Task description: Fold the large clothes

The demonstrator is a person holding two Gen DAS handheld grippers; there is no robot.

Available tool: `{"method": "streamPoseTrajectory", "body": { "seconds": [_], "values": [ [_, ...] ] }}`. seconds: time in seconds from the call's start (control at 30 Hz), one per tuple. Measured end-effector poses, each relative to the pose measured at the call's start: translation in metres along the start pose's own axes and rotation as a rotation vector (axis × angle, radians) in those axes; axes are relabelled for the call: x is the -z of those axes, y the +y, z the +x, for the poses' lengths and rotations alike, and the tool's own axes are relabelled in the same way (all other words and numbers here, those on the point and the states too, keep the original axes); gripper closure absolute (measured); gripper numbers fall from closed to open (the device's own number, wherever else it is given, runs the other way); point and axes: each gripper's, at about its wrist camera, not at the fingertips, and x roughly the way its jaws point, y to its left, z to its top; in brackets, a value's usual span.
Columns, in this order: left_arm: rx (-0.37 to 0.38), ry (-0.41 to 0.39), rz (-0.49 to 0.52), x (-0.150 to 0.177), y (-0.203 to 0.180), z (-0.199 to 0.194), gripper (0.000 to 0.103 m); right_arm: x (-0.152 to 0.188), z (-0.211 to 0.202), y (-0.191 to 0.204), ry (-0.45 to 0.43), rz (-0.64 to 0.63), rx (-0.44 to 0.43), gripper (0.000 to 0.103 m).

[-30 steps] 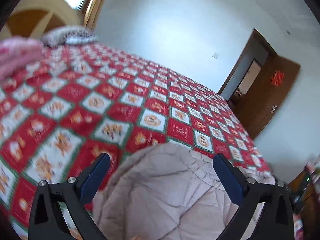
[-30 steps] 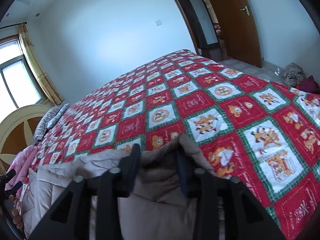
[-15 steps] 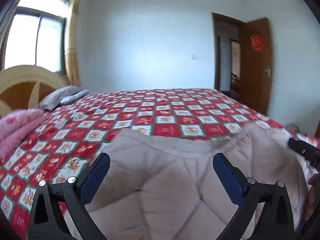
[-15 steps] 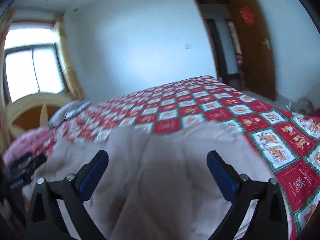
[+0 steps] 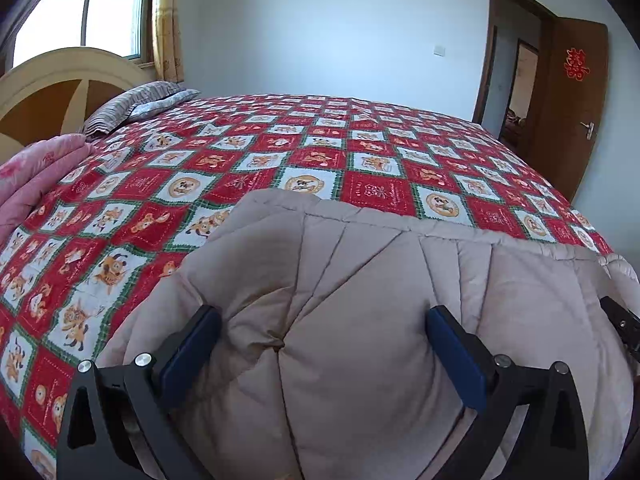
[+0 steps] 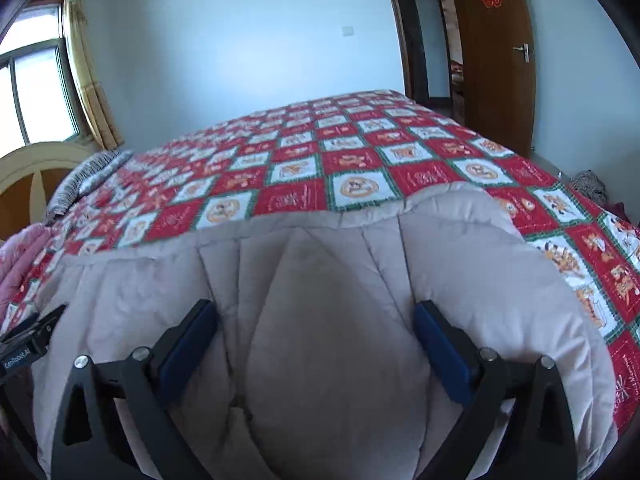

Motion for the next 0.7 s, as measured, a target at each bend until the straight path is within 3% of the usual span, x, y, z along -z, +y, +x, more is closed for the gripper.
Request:
{"method": "streamPoseTrajectory", "body": {
  "seconds": [0.23, 0.7],
  "values": [
    [0.035, 0.03, -0.017, 0.007, 0.002, 0.019, 0.001, 0.006, 0.009, 0.002, 0.032, -0.007, 0.004, 0.0],
    [0.022, 0.086, 0.002, 0.008, -0.003, 0.03, 0.001, 0.01, 0.024, 0.007, 0.104, -0.044, 0.07, 0.0]
  ]
}}
